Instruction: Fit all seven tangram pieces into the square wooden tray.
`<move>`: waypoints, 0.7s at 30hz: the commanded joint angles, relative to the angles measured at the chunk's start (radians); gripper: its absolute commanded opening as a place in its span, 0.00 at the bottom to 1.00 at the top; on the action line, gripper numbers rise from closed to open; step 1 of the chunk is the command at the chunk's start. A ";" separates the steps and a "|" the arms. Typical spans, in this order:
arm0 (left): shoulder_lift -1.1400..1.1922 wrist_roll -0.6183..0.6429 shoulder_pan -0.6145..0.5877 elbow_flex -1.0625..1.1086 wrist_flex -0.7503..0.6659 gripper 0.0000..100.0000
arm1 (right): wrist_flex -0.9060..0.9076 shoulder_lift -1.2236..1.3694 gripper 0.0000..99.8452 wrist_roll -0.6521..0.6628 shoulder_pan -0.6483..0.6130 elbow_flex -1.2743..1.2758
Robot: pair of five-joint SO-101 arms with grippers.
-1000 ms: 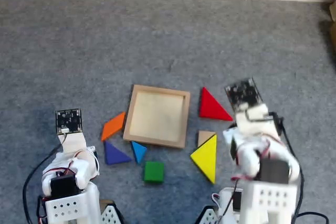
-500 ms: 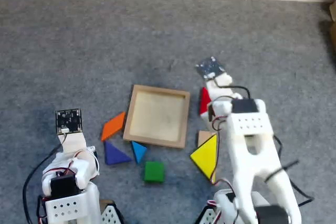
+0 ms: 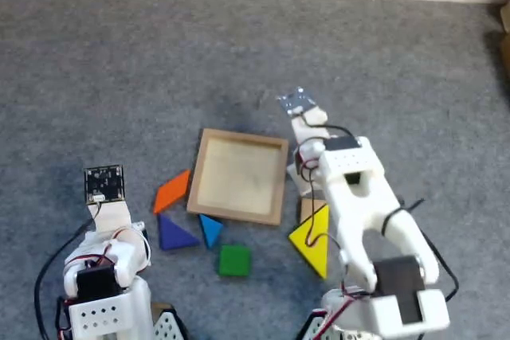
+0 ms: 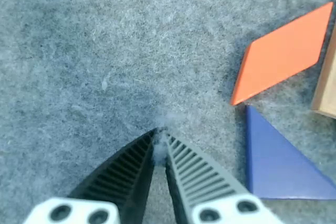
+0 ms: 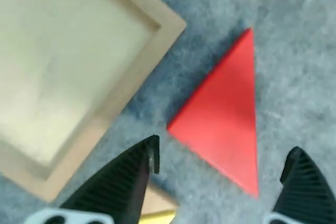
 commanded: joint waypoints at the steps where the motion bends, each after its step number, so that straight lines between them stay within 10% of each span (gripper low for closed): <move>1: -0.007 0.008 -0.008 0.019 0.006 0.01 | -0.015 0.074 0.36 -0.009 -0.012 -0.139; 21: -0.007 0.008 -0.008 0.019 0.006 0.01 | 0.048 0.337 0.35 -0.009 0.031 -0.291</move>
